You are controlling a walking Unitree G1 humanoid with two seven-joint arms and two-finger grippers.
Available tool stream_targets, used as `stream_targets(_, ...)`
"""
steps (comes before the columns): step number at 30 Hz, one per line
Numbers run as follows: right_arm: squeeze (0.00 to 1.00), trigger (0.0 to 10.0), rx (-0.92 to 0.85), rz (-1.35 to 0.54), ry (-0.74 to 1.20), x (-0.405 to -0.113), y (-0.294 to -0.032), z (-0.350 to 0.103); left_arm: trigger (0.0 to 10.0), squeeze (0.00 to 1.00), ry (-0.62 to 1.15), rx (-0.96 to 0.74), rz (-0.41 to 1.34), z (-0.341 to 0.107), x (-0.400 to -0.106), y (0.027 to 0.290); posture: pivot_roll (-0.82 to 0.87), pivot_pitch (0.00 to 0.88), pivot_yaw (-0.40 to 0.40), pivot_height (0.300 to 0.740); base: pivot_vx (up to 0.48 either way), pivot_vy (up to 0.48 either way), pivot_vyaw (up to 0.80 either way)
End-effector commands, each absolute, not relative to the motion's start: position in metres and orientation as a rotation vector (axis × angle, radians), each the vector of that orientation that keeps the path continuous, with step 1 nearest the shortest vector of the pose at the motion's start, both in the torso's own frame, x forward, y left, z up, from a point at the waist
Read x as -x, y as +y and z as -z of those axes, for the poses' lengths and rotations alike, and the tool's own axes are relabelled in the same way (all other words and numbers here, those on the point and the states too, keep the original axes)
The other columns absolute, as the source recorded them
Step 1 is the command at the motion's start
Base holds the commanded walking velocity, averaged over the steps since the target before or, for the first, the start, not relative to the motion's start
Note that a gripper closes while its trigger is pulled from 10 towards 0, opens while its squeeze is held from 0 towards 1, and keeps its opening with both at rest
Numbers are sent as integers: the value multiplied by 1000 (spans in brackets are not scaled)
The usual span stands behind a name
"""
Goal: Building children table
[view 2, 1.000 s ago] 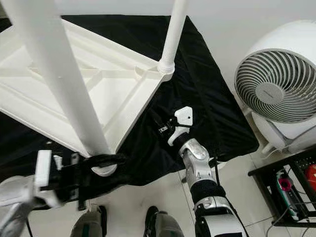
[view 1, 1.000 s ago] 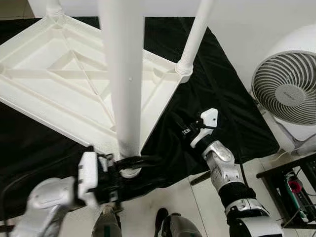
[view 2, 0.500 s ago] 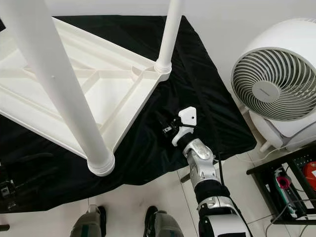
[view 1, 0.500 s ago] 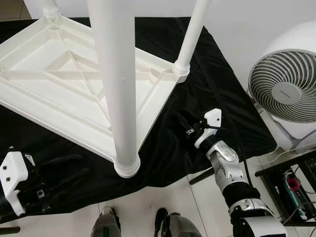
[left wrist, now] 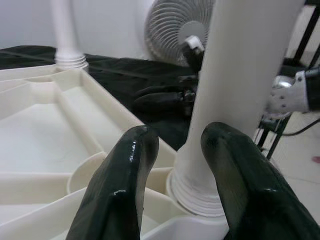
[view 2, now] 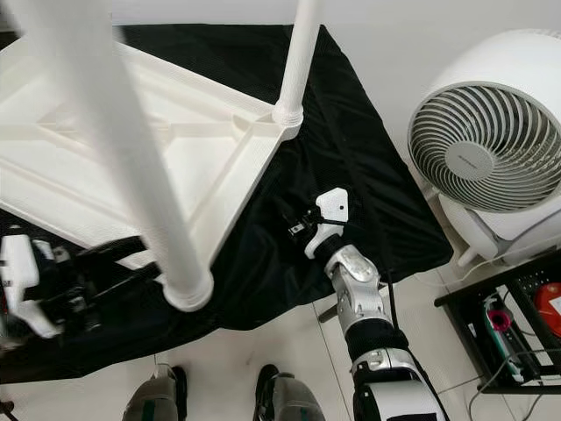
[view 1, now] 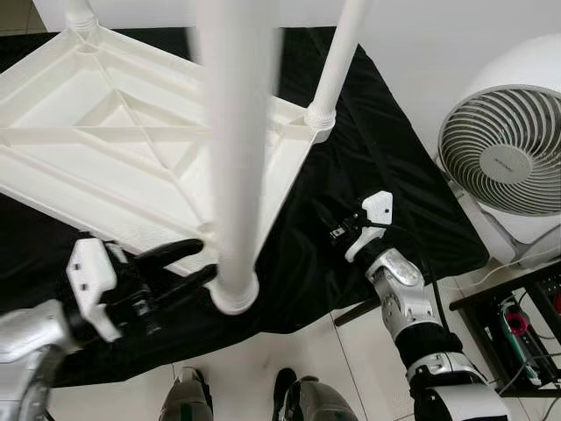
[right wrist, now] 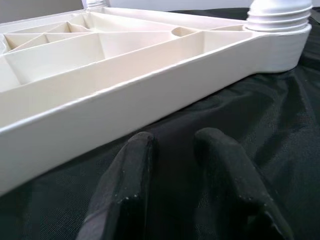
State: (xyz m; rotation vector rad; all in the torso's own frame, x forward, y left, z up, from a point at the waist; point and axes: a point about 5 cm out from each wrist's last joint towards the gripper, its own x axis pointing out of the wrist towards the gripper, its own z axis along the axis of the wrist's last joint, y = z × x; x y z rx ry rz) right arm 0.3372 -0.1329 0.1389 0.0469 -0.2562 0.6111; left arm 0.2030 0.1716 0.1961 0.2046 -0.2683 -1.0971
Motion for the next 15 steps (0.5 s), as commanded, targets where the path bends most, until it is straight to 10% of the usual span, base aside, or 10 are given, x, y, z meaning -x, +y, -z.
stream_targets(1, 0, 10000, -53, -594, -186, -332, -137, -123, 10000, 0, -315, -175, 1183, -199, -197, 152, 252, 208, -90, 740, 0, 0, 0)
stream_targets(15, 0, 10000, -82, -501, -212, -324, -143, -124, 10000, 0, -279, -254, 1081, -182, -235, 153, 221, 199, -90, 740, 0, 0, 0)
